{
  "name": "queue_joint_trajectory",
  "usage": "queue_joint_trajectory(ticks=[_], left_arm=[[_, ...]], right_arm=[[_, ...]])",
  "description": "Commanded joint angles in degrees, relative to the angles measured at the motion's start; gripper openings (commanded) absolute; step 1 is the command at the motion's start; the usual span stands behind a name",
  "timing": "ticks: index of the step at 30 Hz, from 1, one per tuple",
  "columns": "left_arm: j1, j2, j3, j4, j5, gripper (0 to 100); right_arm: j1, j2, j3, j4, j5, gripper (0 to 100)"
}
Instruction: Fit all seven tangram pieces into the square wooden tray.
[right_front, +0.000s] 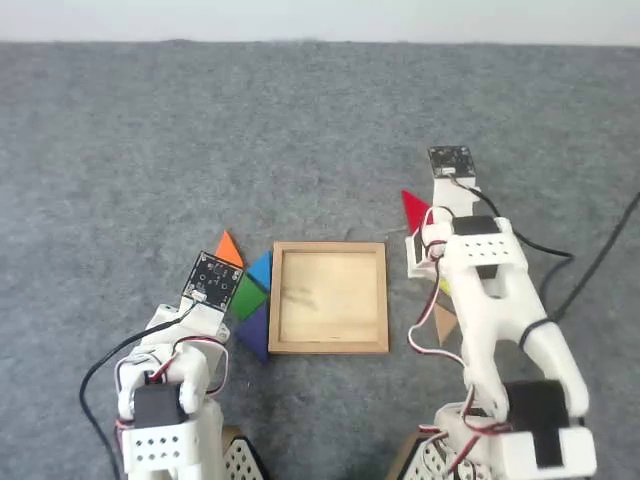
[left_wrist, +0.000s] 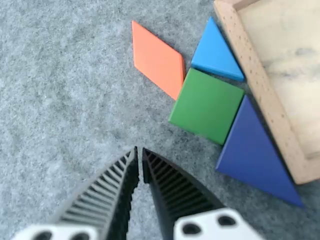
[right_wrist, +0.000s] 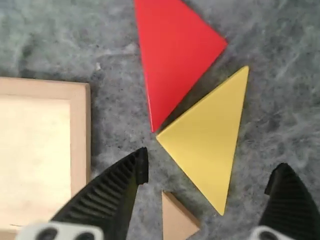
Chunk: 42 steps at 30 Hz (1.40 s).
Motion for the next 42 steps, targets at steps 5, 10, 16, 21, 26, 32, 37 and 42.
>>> queue_joint_trajectory(ticks=[5,10,16,21,26,32,37,42], left_arm=[[0.35,-0.97,-0.57,0.26,0.00,1],[0.35,-0.97,-0.57,0.26,0.00,1],[0.35,-0.97,-0.57,0.26,0.00,1],[0.35,-0.97,-0.57,0.26,0.00,1],[0.35,-0.97,-0.57,0.26,0.00,1],[0.35,-0.97,-0.57,0.26,0.00,1],[0.35,-0.97,-0.57,0.26,0.00,1],[0.35,-0.97,-0.57,0.26,0.00,1]], right_arm=[[1.19,6.11,-3.34,-6.64,-0.44,38.0],[1.27,7.16,-3.52,-7.34,-0.44,37.9],[2.07,7.69,-3.52,-7.43,-0.44,37.9],[4.18,8.22,-2.90,-12.00,-0.44,37.9],[3.56,12.53,-3.08,-15.60,-0.44,37.9],[2.59,14.55,-4.22,-14.37,-0.70,37.9],[2.68,14.55,-4.48,-14.29,-1.05,37.9],[3.03,14.55,-4.57,-14.46,-3.78,33.8]])
